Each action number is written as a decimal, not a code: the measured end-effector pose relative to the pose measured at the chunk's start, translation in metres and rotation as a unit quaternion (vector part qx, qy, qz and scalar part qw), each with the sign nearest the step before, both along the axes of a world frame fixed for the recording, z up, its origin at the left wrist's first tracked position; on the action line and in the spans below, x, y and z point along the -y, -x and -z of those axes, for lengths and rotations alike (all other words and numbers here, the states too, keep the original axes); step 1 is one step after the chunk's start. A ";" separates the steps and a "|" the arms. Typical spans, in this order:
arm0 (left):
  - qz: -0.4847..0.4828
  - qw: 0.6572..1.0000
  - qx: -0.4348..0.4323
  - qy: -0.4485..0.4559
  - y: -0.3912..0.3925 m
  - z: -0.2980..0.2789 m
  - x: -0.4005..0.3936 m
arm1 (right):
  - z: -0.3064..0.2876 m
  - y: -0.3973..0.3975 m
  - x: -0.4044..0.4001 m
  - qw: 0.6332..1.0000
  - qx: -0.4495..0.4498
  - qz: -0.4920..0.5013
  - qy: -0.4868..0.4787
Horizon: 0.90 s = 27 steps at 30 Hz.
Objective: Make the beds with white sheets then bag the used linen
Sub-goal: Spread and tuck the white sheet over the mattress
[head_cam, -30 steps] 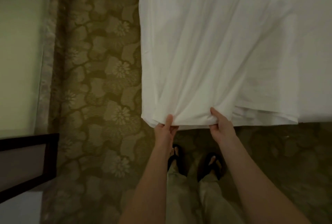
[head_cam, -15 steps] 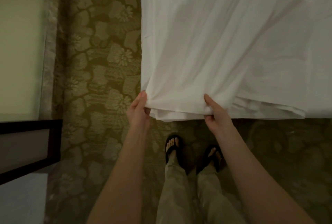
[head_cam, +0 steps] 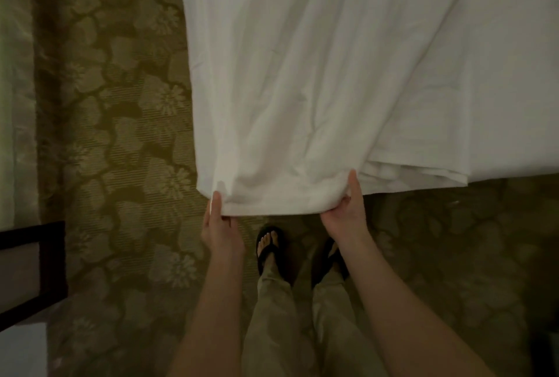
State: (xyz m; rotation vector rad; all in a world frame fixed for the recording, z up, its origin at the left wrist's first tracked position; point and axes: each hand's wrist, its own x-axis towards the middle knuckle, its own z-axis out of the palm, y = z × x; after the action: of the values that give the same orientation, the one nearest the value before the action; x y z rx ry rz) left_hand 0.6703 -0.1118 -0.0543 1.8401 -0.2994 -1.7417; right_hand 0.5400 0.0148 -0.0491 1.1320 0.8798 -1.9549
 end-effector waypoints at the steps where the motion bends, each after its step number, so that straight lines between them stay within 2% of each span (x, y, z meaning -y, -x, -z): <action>1: -0.019 1.000 -0.005 -0.007 0.004 -0.002 -0.008 | 0.000 0.003 -0.004 1.000 0.006 0.007 0.021; 5: -0.045 0.998 -0.022 -0.048 0.027 -0.008 -0.050 | 0.004 0.007 -0.014 0.995 0.050 -0.002 0.084; 9: 0.011 0.995 -0.063 -0.082 0.061 -0.018 -0.086 | 0.004 0.012 -0.023 0.991 0.073 -0.012 0.114; 14: -0.009 0.999 -0.004 -0.037 0.098 -0.030 -0.113 | 0.006 0.029 -0.049 0.995 0.047 -0.087 0.021; 20: -0.122 0.993 0.005 0.003 0.102 -0.025 -0.104 | 0.004 0.031 -0.076 0.995 0.039 -0.092 0.014; 27: -0.060 0.996 0.045 0.050 0.099 -0.030 -0.136 | 0.007 0.027 -0.085 0.993 0.055 -0.100 0.029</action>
State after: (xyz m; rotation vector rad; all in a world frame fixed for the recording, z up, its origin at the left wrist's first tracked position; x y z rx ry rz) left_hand 0.5716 0.0241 -0.0242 1.8283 -0.3006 -1.5396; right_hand 0.5134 0.0995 -0.0561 1.0657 0.8379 -1.7279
